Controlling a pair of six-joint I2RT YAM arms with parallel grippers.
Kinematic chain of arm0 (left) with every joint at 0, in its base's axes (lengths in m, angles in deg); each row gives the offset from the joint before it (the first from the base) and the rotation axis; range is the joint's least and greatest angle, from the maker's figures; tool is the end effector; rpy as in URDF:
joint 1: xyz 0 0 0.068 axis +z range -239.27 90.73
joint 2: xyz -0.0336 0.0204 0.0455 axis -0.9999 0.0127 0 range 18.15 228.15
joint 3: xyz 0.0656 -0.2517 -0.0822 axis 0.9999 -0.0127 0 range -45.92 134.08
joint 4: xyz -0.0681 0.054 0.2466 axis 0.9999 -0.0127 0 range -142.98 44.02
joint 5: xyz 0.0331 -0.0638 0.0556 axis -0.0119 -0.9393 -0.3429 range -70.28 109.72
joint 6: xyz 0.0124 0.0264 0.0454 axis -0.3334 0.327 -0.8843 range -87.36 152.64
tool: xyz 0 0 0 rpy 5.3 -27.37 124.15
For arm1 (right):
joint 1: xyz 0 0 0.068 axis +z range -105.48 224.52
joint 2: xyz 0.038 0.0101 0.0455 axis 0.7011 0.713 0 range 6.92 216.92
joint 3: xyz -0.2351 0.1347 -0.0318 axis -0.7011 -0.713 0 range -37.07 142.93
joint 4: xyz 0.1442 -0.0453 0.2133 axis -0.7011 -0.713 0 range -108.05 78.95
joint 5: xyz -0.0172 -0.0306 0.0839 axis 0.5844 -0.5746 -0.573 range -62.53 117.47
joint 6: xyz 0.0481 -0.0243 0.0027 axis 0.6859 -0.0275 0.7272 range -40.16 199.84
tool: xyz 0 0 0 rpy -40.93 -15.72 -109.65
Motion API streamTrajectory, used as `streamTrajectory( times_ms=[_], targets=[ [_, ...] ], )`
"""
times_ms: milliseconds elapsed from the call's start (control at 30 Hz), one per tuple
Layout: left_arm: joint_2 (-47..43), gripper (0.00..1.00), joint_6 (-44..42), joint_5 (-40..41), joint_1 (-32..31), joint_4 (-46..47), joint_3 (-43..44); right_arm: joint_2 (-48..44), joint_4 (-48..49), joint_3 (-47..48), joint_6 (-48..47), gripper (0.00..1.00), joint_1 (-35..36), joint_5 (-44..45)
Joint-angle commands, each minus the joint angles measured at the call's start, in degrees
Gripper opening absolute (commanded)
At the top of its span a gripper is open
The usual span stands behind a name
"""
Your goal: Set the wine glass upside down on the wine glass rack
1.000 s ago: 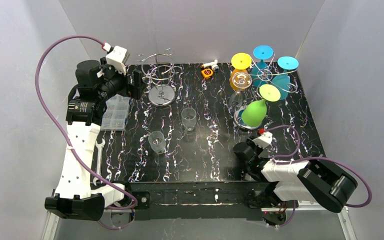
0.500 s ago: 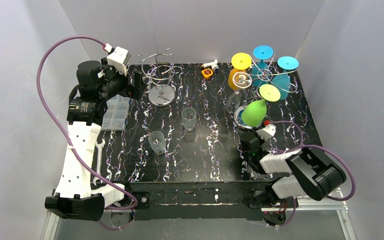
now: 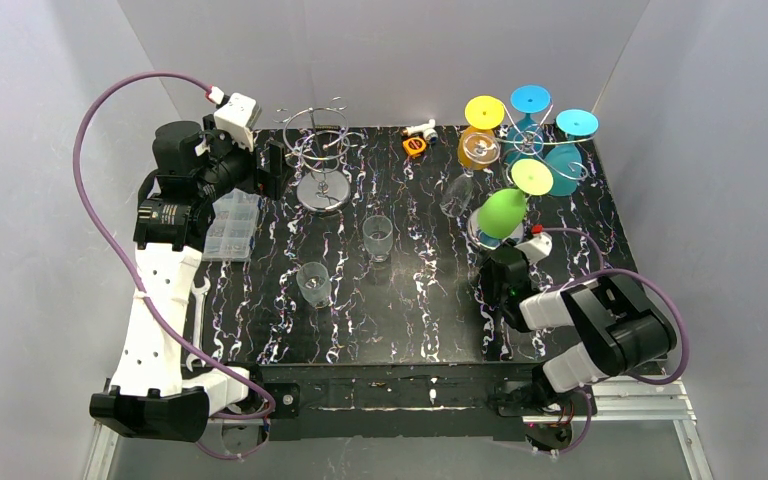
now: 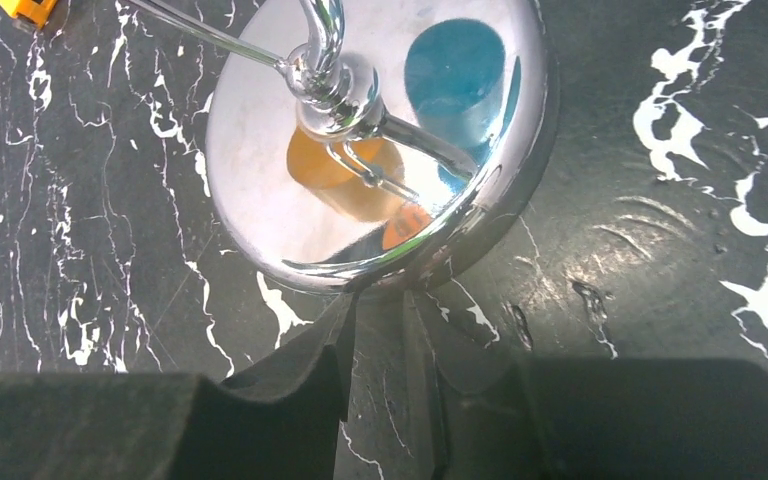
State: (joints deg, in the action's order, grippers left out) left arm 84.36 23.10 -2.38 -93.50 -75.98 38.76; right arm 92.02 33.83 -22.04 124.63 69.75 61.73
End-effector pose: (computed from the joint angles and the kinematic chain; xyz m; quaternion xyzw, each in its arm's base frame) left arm 0.2301 -0.0306 0.4682 0.2116 0.7402 -0.1195 0.6270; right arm 0.2175 0.0803 0.1227 0.2926 0.7683 0.0902 0.5621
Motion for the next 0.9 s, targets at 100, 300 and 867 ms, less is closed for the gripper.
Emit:
streamTrajectory(
  times_ms=[100, 300, 867],
  targets=[
    [-0.7, 0.98, 0.3, -1.1, 0.2, 0.9, -0.4, 2.2, -6.2, 2.3, -0.3, 0.33, -4.1, -4.9],
    [-0.4, 0.98, 0.2, -0.9, 0.2, 1.0, -0.6, 0.6, -12.3, 4.7, -0.2, 0.33, -9.1, -6.2],
    [0.6, 0.98, -0.2, -0.7, 0.2, 2.1, -1.3, 10.0, -8.5, 10.5, -1.3, 0.32, -14.2, -14.2]
  ],
)
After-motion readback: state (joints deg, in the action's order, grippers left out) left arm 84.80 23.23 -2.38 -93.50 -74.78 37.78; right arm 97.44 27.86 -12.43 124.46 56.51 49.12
